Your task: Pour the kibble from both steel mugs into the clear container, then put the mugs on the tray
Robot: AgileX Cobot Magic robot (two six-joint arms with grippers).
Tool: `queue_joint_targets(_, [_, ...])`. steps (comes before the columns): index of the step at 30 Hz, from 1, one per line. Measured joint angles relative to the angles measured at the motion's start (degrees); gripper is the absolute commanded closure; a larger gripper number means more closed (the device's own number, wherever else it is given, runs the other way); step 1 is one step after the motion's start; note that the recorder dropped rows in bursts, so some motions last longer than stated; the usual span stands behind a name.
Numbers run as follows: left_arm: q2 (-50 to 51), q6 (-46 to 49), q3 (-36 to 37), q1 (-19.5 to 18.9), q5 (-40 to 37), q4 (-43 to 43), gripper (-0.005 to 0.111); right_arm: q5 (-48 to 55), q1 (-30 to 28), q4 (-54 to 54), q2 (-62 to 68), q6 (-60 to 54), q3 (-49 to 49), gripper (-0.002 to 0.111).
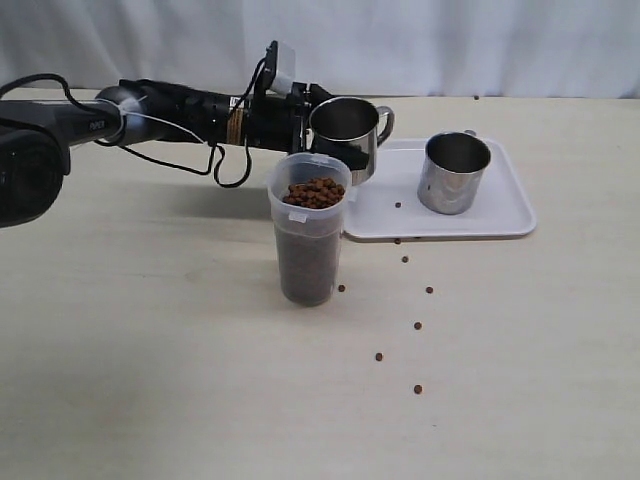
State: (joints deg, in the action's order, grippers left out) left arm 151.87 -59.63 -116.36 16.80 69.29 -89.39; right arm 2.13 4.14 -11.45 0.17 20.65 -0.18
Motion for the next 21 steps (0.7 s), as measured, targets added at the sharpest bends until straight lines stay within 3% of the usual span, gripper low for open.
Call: queue_joint_targets(21, [-1.04, -3.2, 0.0, -0.81, 0.13, -8.99, 0.107, 0.0, 0.0, 0.0, 0.0, 0.0, 0.0, 0.103])
